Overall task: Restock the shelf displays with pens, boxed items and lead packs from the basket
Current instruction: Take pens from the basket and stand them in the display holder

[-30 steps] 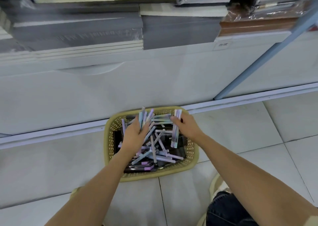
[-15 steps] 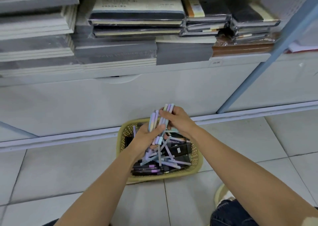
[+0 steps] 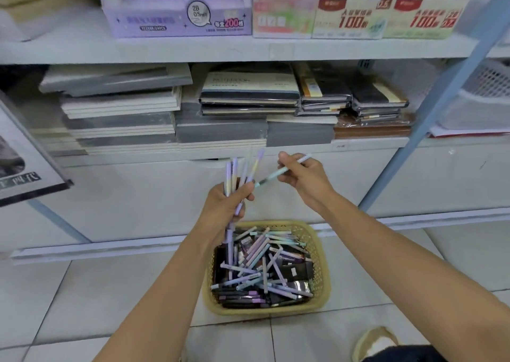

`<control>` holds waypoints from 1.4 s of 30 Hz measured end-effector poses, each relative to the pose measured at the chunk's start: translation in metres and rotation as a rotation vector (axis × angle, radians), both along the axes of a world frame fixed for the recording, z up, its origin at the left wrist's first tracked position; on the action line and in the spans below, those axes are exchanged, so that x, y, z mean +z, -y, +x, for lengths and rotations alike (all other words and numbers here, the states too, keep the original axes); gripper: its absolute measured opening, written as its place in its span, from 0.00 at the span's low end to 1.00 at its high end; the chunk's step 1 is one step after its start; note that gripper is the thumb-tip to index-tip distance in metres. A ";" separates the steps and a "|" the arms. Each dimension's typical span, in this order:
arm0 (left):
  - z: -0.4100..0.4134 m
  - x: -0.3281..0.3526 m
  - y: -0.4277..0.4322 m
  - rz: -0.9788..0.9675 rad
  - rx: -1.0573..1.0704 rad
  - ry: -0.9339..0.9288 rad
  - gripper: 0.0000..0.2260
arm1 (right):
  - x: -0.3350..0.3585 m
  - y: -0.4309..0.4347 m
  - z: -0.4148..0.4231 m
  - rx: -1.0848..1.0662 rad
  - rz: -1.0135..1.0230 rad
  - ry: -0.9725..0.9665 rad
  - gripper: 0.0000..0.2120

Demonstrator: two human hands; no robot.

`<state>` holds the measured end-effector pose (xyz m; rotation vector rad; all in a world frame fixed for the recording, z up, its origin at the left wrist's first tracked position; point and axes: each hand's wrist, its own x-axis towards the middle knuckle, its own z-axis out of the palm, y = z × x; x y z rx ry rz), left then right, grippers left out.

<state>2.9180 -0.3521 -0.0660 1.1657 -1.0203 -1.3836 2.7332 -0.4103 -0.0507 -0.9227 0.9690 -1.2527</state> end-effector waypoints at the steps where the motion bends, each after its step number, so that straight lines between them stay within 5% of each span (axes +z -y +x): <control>1: 0.000 0.008 0.001 -0.022 0.059 0.009 0.12 | 0.009 0.000 0.001 0.036 -0.015 0.017 0.10; 9: 0.004 0.089 0.006 -0.257 0.285 0.113 0.08 | 0.085 -0.004 0.001 0.198 -0.116 0.101 0.07; 16: 0.009 0.177 0.020 -0.490 0.226 0.328 0.08 | 0.150 -0.020 -0.014 0.444 -0.310 -0.453 0.10; 22: 0.006 0.204 0.030 -0.380 0.182 0.098 0.08 | 0.185 -0.022 0.000 0.194 -0.415 -0.309 0.08; 27: -0.010 0.210 0.038 -0.377 0.093 0.085 0.09 | 0.202 -0.011 0.022 0.186 -0.441 -0.408 0.15; 34: -0.009 0.229 0.064 -0.543 0.151 0.113 0.02 | 0.222 0.017 0.023 0.249 -0.536 -0.492 0.10; 39: -0.006 0.241 0.080 -0.602 0.126 0.137 0.02 | 0.252 0.039 0.014 0.013 -0.653 -0.405 0.14; 42: -0.007 0.246 0.085 -0.657 0.075 0.181 0.05 | 0.265 0.051 0.019 0.070 -0.727 -0.527 0.08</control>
